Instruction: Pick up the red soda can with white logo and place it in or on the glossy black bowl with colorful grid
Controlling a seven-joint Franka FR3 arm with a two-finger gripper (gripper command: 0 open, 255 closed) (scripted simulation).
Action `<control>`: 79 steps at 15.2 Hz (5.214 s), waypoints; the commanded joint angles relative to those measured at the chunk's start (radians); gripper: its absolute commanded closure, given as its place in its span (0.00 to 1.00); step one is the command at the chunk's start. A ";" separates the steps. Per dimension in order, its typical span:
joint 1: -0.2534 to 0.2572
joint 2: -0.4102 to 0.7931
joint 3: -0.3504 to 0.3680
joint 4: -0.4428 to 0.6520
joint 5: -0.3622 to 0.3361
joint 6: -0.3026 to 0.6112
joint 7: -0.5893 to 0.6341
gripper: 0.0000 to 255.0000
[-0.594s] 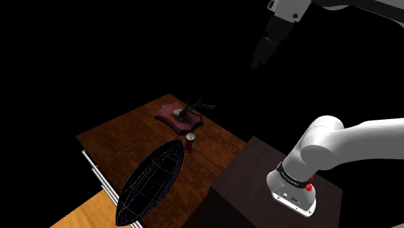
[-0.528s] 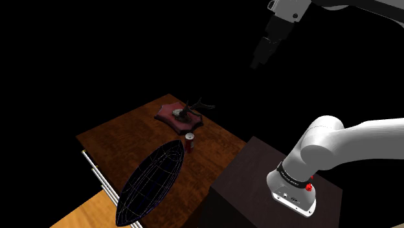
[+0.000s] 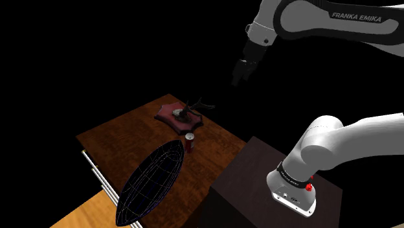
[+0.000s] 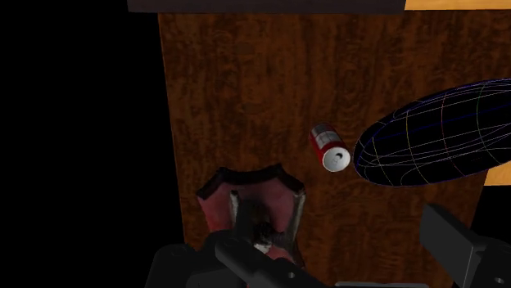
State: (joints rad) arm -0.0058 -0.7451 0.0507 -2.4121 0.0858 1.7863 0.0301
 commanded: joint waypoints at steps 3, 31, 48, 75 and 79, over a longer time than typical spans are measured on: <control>0.006 0.066 0.043 -0.073 0.013 0.128 0.040 0.00; 0.032 1.003 0.211 0.017 -0.270 0.852 0.507 0.00; 0.049 1.066 0.185 0.024 -0.309 0.906 0.535 1.00; 0.008 0.801 0.251 0.036 -0.146 0.643 0.414 1.00; 0.007 0.760 0.252 0.050 -0.125 0.589 0.398 1.00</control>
State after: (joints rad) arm 0.0011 0.0251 0.3023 -2.3659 -0.0442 2.3902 0.4311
